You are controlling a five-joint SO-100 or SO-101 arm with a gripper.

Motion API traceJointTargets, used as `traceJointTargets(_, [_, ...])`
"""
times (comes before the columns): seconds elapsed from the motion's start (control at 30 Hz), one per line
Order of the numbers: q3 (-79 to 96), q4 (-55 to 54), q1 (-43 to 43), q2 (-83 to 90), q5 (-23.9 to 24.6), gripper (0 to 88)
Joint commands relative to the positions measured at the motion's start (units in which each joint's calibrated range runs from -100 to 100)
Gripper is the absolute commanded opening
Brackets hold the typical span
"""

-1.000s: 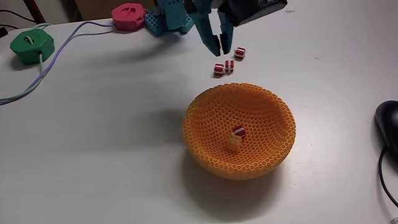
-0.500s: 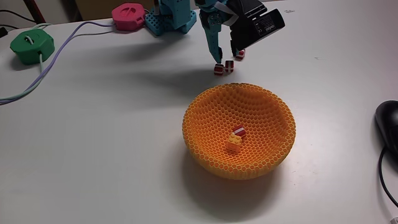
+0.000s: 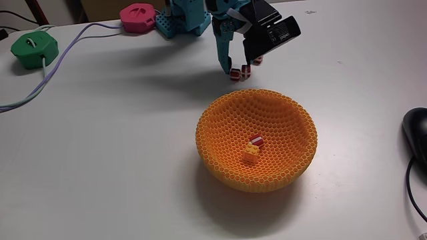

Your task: Place cube pieces into the yellow basket

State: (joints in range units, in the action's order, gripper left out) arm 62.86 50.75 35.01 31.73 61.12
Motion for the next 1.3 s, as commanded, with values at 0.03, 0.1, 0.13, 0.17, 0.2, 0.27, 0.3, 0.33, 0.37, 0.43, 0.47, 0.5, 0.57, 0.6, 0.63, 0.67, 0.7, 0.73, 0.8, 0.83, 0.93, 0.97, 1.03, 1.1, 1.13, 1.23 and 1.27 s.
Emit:
traceJointTargets(0.03, [1.9,-5.8,-0.4,1.7,-0.9,24.8])
traceJointTargets(0.1, [2.3,-8.1,-0.3,0.8,-1.3,24.8])
traceJointTargets(0.13, [2.5,-9.0,-0.4,0.4,-1.5,24.9])
traceJointTargets(0.17, [2.6,-9.7,-0.5,-0.1,-1.6,24.8])
traceJointTargets(0.2, [2.7,-10.5,-0.8,-0.5,-1.9,24.7])
traceJointTargets(0.27, [2.8,-11.8,-1.3,-0.9,-2.2,24.6])
traceJointTargets(0.3, [3.0,-12.3,-1.6,-1.1,-2.2,24.4])
traceJointTargets(0.33, [3.0,-12.8,-1.7,-1.3,-2.3,24.4])
traceJointTargets(0.37, [3.1,-13.2,-1.8,-1.4,-2.4,24.3])
traceJointTargets(0.43, [3.7,-14.3,-1.9,-1.5,-2.3,23.8])
traceJointTargets(0.47, [4.0,-14.7,-2.0,-1.6,-2.4,23.4])
traceJointTargets(0.5, [4.2,-15.0,-2.1,-1.6,-2.4,23.2])
traceJointTargets(0.57, [4.6,-15.0,-2.0,-1.6,-2.0,21.6])
traceJointTargets(0.6, [4.9,-15.0,-1.9,-1.6,-1.7,20.4])
traceJointTargets(0.63, [5.2,-15.1,-1.9,-1.6,-1.7,19.8])
traceJointTargets(0.67, [5.3,-15.1,-1.9,-1.6,-1.8,19.4])
traceJointTargets(0.7, [5.3,-15.0,-2.1,-1.6,-2.0,19.3])
traceJointTargets(0.73, [5.3,-15.0,-2.1,-1.5,-2.1,18.8])
traceJointTargets(0.8, [4.4,-14.3,-2.5,-1.5,-2.9,18.4])
traceJointTargets(0.83, [3.7,-13.7,-2.7,-1.5,-3.2,18.0])
traceJointTargets(0.93, [2.1,-13.0,-3.3,-1.6,-3.9,16.3])
traceJointTargets(0.97, [1.9,-13.0,-3.4,-1.6,-4.0,15.8])
traceJointTargets(1.03, [1.8,-14.1,-3.5,-1.8,-3.9,15.2])
traceJointTargets(1.1, [2.1,-16.7,-3.4,-2.4,-4.0,17.4])
traceJointTargets(1.13, [1.6,-17.6,-3.5,-2.9,-4.5,18.5])
traceJointTargets(1.23, [-0.3,-17.3,-3.7,-5.0,-5.8,21.7])
traceJointTargets(1.27, [-0.5,-17.6,-4.0,-5.6,-6.5,23.7])
